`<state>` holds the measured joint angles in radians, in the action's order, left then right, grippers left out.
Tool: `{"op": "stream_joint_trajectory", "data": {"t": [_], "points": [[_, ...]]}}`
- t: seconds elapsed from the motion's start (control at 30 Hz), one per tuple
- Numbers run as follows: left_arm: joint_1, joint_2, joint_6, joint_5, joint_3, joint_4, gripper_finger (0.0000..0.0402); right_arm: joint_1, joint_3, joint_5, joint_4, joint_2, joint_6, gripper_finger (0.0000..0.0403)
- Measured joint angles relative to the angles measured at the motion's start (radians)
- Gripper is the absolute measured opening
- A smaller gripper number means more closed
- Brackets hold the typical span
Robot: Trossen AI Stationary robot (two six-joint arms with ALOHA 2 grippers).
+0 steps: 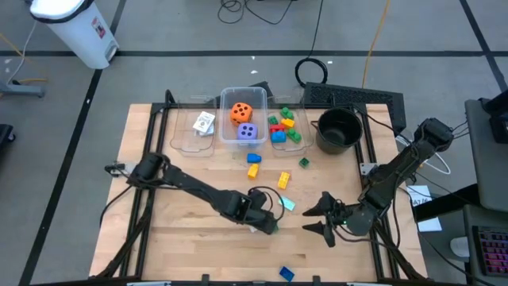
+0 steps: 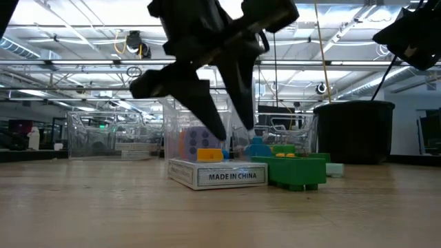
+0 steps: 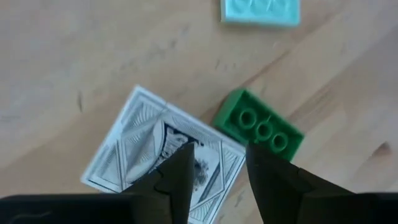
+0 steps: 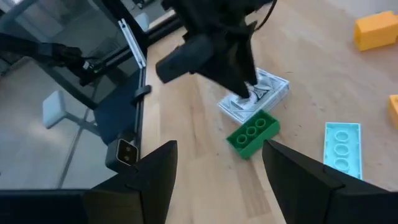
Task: Pick & Place Toys
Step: Put the black deck of cards into the left transparent bin
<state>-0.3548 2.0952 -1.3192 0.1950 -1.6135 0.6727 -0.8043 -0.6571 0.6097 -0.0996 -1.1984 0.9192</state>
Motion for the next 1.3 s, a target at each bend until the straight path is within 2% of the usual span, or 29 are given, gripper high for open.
{"op": "stream_joint_trajectory", "data": {"t": [0.23, 0.37, 0.57, 0.77, 0.93, 1.07, 1.3], "points": [[0.000, 0.048, -0.021, -0.073, 0.000, -0.001, 0.0158, 0.000, 0.000, -0.002, 0.022, 0.000, 0.000, 0.0228], [-0.002, 0.047, 0.006, -0.104, 0.000, 0.054, 0.0159, 0.000, 0.000, -0.003, 0.023, 0.000, 0.000, 0.0228], [-0.005, 0.035, 0.033, -0.213, -0.003, 0.248, 0.0159, 0.000, 0.000, 0.003, 0.032, 0.000, -0.019, 0.0228], [-0.026, 0.035, 0.022, -0.256, -0.003, 0.468, 0.0159, 0.005, 0.000, 0.021, 0.031, 0.000, -0.027, 0.0228], [-0.043, 0.002, -0.045, -0.254, 0.004, 0.537, 0.0159, 0.013, 0.000, 0.021, 0.033, 0.000, -0.027, 0.0228], [-0.068, -0.087, -0.133, -0.217, 0.002, 0.542, 0.0159, 0.023, 0.000, 0.020, 0.036, 0.000, -0.026, 0.0228], [-0.171, -0.221, -0.493, -0.079, 0.002, 0.568, 0.0159, 0.049, 0.000, 0.019, 0.037, 0.000, -0.027, 0.0228]]}}
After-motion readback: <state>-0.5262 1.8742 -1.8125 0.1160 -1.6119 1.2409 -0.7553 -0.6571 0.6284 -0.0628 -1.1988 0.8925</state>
